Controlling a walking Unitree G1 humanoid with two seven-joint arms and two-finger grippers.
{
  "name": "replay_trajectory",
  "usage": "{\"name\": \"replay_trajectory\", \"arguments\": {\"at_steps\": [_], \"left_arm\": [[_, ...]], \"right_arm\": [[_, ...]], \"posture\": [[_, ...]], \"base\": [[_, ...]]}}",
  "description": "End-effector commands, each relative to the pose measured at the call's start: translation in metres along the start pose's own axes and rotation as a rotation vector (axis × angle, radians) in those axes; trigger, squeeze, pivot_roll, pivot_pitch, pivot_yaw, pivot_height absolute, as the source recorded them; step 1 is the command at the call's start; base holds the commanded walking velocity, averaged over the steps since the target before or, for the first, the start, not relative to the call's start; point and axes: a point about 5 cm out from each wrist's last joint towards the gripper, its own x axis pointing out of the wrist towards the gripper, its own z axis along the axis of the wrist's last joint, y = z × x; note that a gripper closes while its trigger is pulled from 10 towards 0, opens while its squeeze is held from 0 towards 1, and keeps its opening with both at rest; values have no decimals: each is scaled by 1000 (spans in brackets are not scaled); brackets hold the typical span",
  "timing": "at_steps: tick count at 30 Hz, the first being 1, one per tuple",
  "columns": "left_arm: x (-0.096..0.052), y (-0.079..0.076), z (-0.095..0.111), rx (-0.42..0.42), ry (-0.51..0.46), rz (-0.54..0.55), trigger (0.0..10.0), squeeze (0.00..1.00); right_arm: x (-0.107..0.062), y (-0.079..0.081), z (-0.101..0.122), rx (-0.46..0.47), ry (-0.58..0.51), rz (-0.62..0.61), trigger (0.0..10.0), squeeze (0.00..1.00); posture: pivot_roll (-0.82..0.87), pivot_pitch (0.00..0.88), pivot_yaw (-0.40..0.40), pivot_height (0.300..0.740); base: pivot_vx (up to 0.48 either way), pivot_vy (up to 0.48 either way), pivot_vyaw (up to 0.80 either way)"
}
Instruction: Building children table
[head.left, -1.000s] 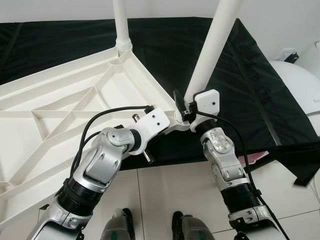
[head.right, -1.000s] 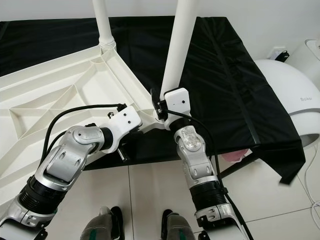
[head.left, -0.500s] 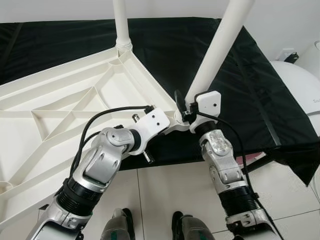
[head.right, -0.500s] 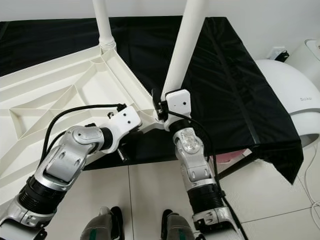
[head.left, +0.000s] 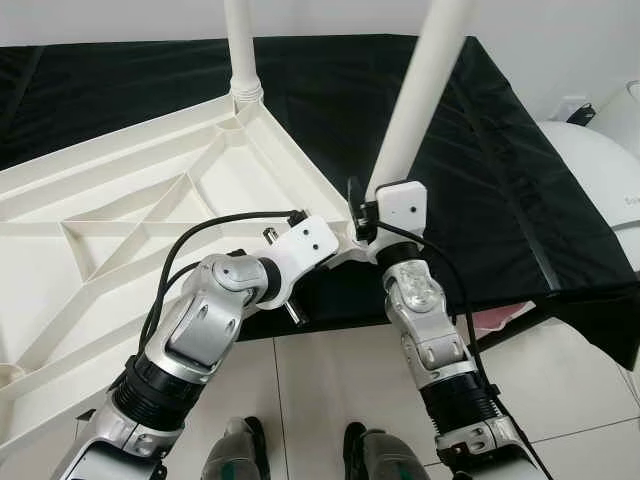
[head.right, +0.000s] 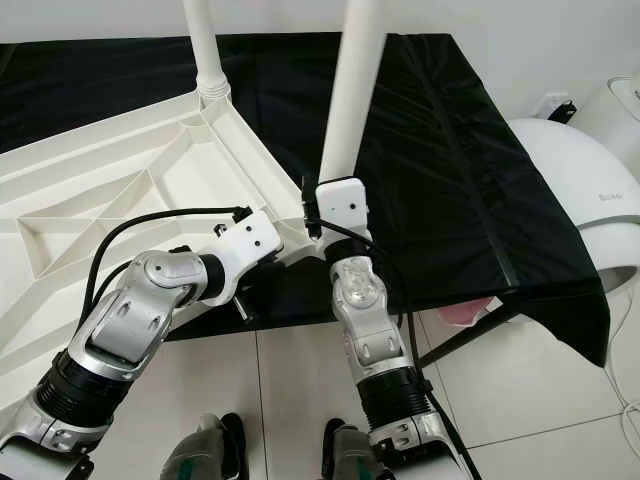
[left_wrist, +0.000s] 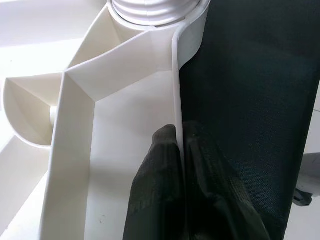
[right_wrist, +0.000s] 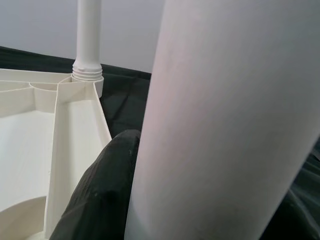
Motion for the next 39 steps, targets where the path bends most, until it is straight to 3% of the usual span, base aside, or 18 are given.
{"name": "replay_trajectory", "arguments": {"at_steps": [1,19,20,21,22,23,26,27,39], "left_arm": [[-8,10,11,31,-40,100,10000,0],[-9,11,11,30,-38,100,10000,0],[-8,11,11,31,-38,99,10000,0],[-8,10,12,31,-39,99,10000,0],[-8,10,12,31,-39,99,10000,0],[-8,10,12,31,-40,99,10000,0],[-8,10,12,31,-40,98,10000,0],[-7,10,12,31,-41,98,10000,0],[-6,8,12,25,-41,97,10000,0]], "right_arm": [[-7,-12,-23,-49,118,-64,10000,0],[-12,-11,-29,-39,152,-127,10000,0],[-12,-11,-29,-27,155,-125,10000,627],[-12,-11,-28,-26,153,-127,10000,769],[-12,-11,-28,-26,153,-127,10000,769],[-12,-11,-28,-27,151,-132,10000,914],[-12,-11,-28,-37,151,-131,10000,851],[-11,-10,-28,-41,152,-132,10000,0],[-10,-8,-26,-26,140,-63,10000,0]], "posture": [[-75,209,-36,740],[-75,210,-30,740],[-77,207,-31,740],[-77,207,-31,740],[-77,207,-31,740],[-77,207,-31,740],[-78,203,-33,740],[-78,203,-33,740],[-79,193,-38,740]], "base": [[0,0,0],[0,0,0],[0,0,0],[0,0,0],[0,0,0],[0,0,0],[0,0,0],[0,0,0],[0,0,0]]}}
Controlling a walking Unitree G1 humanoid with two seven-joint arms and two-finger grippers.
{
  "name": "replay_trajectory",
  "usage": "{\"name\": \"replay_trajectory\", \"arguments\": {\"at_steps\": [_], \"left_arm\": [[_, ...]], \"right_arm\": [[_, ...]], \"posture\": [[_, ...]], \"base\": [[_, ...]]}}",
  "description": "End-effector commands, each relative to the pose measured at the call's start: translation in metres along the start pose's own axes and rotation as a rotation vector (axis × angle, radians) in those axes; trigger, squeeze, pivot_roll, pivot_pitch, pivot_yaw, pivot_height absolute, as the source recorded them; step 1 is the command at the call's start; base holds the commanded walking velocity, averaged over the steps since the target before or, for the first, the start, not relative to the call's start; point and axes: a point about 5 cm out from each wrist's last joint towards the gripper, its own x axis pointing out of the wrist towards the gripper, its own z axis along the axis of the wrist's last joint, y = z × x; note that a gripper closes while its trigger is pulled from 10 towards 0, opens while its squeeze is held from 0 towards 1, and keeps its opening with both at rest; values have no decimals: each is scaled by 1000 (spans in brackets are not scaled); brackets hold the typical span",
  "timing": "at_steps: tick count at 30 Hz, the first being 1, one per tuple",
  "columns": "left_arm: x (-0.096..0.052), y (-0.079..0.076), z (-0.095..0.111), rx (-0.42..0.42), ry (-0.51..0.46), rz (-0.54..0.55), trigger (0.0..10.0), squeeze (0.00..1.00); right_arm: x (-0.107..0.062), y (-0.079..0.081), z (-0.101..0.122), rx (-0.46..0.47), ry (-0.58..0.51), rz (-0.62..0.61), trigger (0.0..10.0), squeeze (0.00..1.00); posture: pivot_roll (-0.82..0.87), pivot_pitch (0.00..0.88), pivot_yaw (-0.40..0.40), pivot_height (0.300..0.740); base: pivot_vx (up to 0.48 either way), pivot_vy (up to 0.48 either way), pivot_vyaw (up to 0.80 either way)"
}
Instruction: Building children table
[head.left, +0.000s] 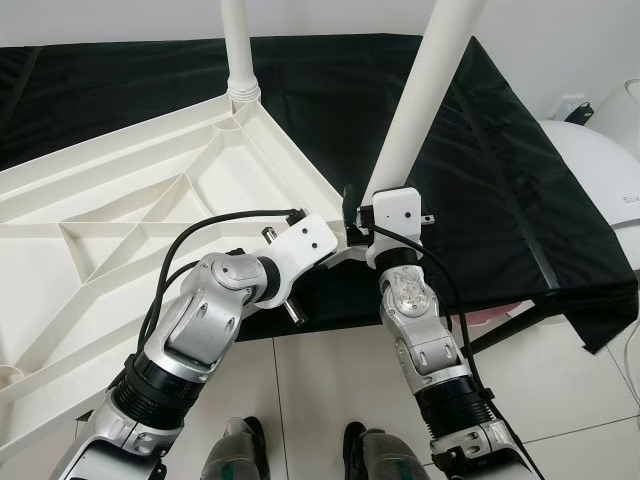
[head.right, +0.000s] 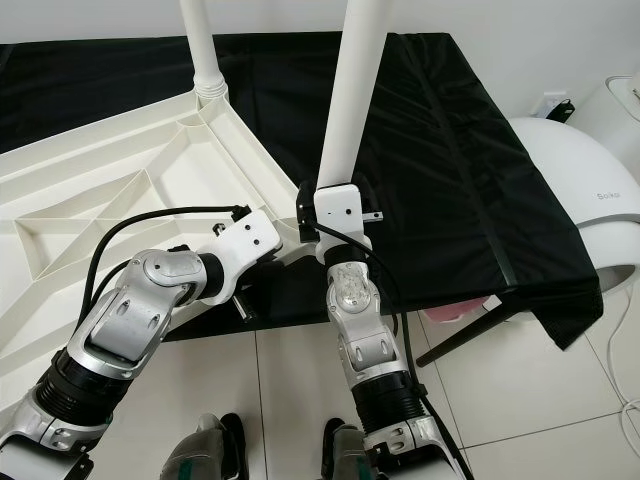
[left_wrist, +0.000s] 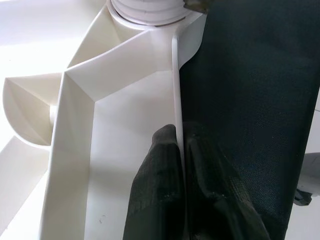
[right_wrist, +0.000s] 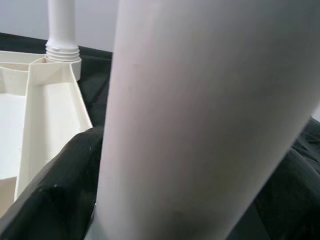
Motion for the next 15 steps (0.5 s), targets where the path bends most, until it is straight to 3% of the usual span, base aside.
{"name": "replay_trajectory", "arguments": {"at_steps": [1,15], "left_arm": [[-6,7,12,30,-47,95,10000,0],[-5,7,11,24,-45,94,10000,0]], "right_arm": [[-6,-6,-18,-1,90,14,10000,0],[-15,-11,-15,34,64,102,10000,0]], "posture": [[-79,193,-38,740],[-93,205,-39,740]], "base": [[0,0,0],[0,0,0]]}}
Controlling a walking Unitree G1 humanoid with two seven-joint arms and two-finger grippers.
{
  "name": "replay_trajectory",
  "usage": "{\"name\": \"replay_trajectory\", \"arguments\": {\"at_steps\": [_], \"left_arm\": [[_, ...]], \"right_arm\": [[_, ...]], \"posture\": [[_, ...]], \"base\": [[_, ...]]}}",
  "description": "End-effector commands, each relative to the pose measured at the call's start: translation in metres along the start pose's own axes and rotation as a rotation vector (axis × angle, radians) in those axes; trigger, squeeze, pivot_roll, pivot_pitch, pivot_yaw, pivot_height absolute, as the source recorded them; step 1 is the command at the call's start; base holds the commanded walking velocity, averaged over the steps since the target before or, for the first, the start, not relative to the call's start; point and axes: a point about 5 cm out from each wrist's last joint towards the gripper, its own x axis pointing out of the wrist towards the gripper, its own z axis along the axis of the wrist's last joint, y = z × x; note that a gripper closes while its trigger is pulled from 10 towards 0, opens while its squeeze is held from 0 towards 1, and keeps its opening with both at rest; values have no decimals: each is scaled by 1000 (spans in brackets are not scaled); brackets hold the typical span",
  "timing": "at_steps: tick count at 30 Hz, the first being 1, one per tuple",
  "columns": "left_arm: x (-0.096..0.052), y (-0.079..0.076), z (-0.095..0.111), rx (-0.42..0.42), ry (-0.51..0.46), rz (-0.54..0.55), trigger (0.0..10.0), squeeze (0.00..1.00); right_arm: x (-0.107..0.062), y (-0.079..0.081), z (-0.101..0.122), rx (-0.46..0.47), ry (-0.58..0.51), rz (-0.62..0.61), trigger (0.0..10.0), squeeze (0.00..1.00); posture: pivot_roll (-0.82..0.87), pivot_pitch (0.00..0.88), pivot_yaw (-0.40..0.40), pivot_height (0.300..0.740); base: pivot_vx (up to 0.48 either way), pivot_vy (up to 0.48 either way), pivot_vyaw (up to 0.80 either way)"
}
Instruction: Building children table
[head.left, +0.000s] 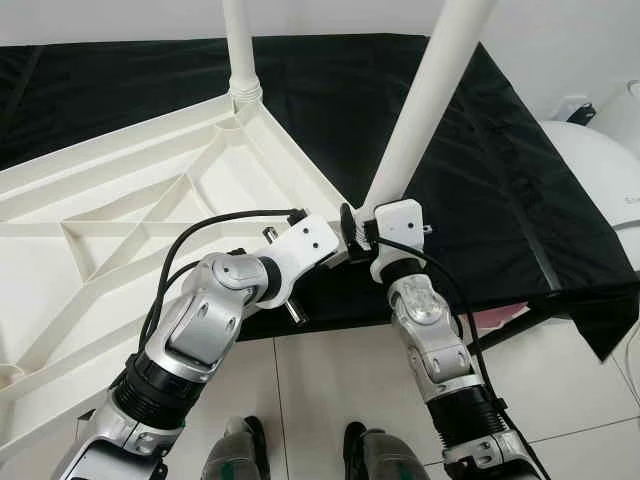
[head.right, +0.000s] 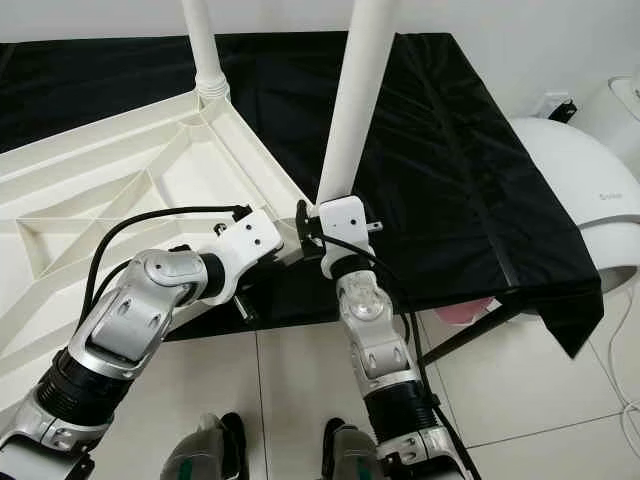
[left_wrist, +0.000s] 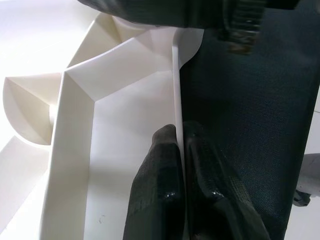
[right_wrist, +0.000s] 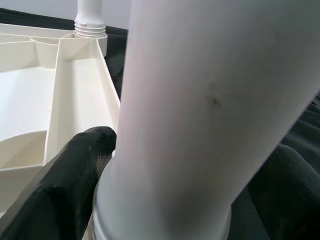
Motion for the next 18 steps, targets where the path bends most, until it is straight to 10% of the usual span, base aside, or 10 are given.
{"name": "replay_trajectory", "arguments": {"at_steps": [1,18], "left_arm": [[-6,8,10,26,-41,97,10000,0],[-6,11,11,29,-38,96,10000,0]], "right_arm": [[-5,-3,-5,7,21,5,10000,0],[-8,-16,10,32,-57,119,10000,0]], "posture": [[-94,207,-37,740],[-99,209,-27,740]], "base": [[0,0,0],[0,0,0]]}}
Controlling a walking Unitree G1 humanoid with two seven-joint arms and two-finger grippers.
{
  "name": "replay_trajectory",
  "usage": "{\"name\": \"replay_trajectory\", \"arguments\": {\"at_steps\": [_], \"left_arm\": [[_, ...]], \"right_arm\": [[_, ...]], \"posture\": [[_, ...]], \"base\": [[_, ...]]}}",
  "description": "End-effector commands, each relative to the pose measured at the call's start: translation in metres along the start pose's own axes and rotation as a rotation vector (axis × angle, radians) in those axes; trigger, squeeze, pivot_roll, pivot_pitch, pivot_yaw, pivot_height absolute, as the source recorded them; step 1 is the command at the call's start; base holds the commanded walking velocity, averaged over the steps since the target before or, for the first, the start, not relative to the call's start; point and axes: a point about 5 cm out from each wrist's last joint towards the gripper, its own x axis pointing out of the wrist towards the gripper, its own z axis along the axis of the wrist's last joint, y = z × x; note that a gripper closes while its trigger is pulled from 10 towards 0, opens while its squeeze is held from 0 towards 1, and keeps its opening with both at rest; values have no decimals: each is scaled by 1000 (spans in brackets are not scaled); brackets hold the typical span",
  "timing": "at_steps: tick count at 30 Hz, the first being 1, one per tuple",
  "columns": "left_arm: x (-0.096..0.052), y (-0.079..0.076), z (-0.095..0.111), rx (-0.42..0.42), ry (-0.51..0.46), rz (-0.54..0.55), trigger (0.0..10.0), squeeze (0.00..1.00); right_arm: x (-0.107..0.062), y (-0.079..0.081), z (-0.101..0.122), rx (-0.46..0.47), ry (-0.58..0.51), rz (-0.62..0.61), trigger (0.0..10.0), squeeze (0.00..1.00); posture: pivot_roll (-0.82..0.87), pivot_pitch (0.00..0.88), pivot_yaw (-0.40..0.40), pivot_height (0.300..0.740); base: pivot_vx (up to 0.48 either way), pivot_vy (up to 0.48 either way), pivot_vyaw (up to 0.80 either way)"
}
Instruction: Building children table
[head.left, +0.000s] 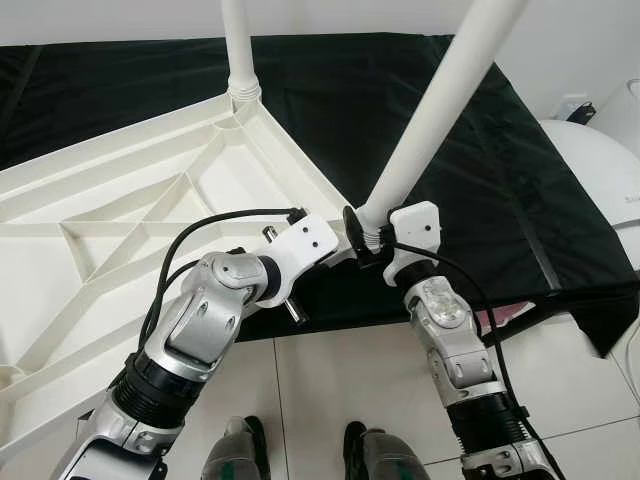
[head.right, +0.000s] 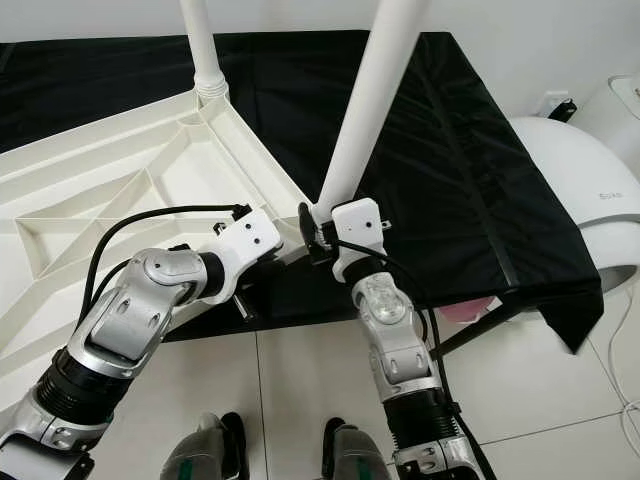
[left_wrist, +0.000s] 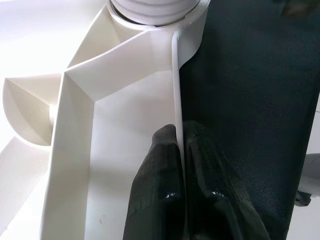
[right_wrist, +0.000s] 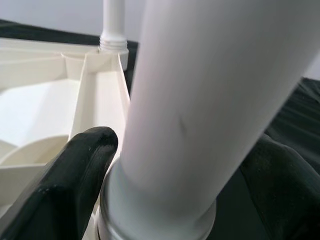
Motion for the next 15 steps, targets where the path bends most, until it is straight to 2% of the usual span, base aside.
{"name": "replay_trajectory", "arguments": {"at_steps": [1,15], "left_arm": [[-5,10,11,27,-38,93,10000,0],[-5,11,11,29,-40,96,10000,0]], "right_arm": [[-3,-3,0,11,-3,-2,10000,0],[-2,1,0,38,2,51,10000,0]], "posture": [[-99,209,-27,740],[-96,210,-26,740]], "base": [[0,0,0],[0,0,0]]}}
